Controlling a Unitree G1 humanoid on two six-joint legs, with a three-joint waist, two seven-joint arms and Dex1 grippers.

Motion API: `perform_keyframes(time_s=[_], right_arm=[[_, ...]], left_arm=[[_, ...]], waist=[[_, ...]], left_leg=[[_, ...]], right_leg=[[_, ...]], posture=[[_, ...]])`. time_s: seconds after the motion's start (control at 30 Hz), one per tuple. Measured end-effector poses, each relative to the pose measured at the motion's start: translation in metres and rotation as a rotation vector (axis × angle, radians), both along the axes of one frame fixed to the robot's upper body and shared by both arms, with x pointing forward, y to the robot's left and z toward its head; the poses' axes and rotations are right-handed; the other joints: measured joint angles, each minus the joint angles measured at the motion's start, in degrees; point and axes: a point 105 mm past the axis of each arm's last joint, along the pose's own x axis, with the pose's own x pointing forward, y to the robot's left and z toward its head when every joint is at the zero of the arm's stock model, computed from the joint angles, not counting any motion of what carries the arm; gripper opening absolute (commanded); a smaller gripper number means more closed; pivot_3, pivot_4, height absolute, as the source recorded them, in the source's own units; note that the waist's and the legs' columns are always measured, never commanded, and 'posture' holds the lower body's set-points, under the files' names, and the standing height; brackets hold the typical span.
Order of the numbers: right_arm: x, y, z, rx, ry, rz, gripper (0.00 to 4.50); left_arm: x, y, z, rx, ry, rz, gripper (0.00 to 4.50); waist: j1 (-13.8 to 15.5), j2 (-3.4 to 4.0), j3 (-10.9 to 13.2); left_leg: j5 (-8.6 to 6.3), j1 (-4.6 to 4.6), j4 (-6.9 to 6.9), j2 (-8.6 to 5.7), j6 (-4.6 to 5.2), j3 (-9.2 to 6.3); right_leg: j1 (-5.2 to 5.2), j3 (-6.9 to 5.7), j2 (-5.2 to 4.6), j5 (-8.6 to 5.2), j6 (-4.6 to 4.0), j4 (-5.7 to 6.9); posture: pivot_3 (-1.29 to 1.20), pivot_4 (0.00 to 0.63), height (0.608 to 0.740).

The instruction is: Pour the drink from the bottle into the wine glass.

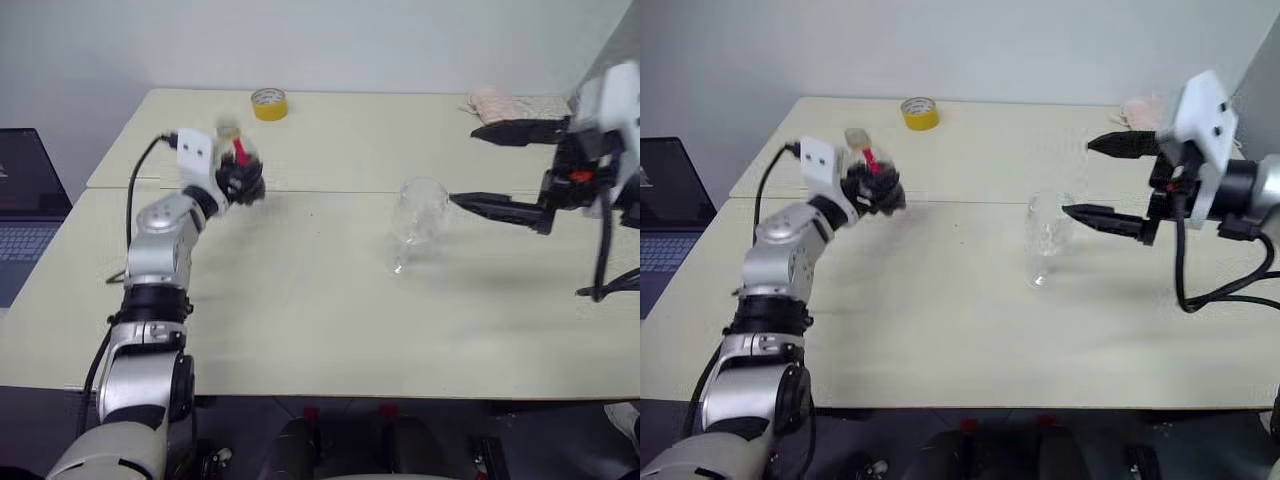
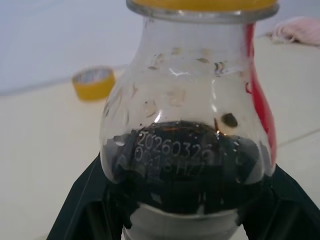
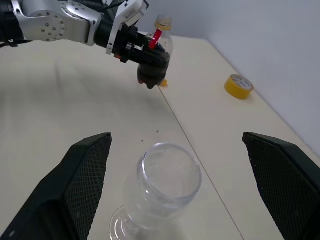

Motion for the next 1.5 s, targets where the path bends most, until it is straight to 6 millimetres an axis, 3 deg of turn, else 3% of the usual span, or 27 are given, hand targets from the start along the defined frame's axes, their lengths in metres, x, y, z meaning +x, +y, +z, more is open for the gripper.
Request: perform_keyframes(time_s=[0.07, 0.23, 0.47, 0.73, 1.1, 1.37, 1.5], right_arm=[[-0.001, -0.01, -0.004, 0.008, 0.019, -0.041, 4.5], [0.002, -0.033, -0.027, 0.0, 0.097, -0.166, 4.5], [-0.009, -0.035, -0.032, 0.0, 0.076, -0.224, 4.5], [-0.021, -0.033, -0.043, 0.029, 0.091, -0.263, 4.5], [-0.031, -0.029, -0.044, 0.054, 0.08, -0.289, 4.5], [-0.031, -0.03, -0.045, 0.07, 0.082, -0.316, 4.5], [-0.031, -0.029, -0.045, 0.074, 0.078, -0.324, 4.5]], left_arm=[[-0.001, -0.013, 0.011, 0.081, -0.038, -0.04, 2.74], [0.0, -0.048, 0.015, 0.211, -0.049, -0.151, 2.74], [-0.003, -0.109, 0.048, 0.313, -0.176, -0.323, 2.74], [-0.007, -0.158, 0.025, 0.466, -0.198, -0.491, 2.74], [-0.008, -0.173, 0.012, 0.63, -0.295, -0.546, 2.74], [-0.014, -0.19, 0.024, 0.683, -0.4, -0.57, 2.74], [-0.016, -0.194, 0.021, 0.712, -0.424, -0.581, 2.74]], waist=[[0.1, 0.0, 0.0], [-0.1, -0.02, 0.0], [-0.2, -0.03, 0.0], [-0.2, -0.05, 0.0], [-0.2, -0.06, 0.0], [-0.3, -0.07, 0.0], [-0.3, -0.06, 0.0]], left_leg=[[0.0, 0.0, 0.01, -0.02, 0.01, 0.0], [0.0, 0.0, 0.05, 0.01, 0.01, 0.02], [-0.02, -0.02, 0.04, 0.01, 0.04, 0.13], [-0.04, -0.03, 0.09, -0.01, 0.09, 0.45], [-0.05, -0.01, 0.08, 0.01, 0.11, 0.48], [-0.06, -0.02, 0.09, 0.0, 0.13, 0.51], [-0.06, -0.01, 0.09, 0.01, 0.13, 0.51]], right_leg=[[0.03, 0.0, 0.0, 0.01, 0.03, 0.01], [0.02, -0.01, 0.04, 0.02, 0.03, 0.08], [0.03, -0.02, 0.03, 0.02, 0.04, 0.06], [0.05, 0.01, 0.04, 0.04, 0.08, 0.07], [0.06, 0.0, 0.07, 0.04, 0.09, 0.08], [0.07, 0.01, 0.07, 0.04, 0.09, 0.09], [0.07, 0.01, 0.08, 0.04, 0.09, 0.11]], posture=[[0.0, 0.15, 0.74], [0.0, 0.15, 0.74], [0.0, 0.15, 0.74], [0.0, 0.15, 0.74], [0.0, 0.15, 0.74], [0.0, 0.15, 0.74], [0.0, 0.15, 0.74]])
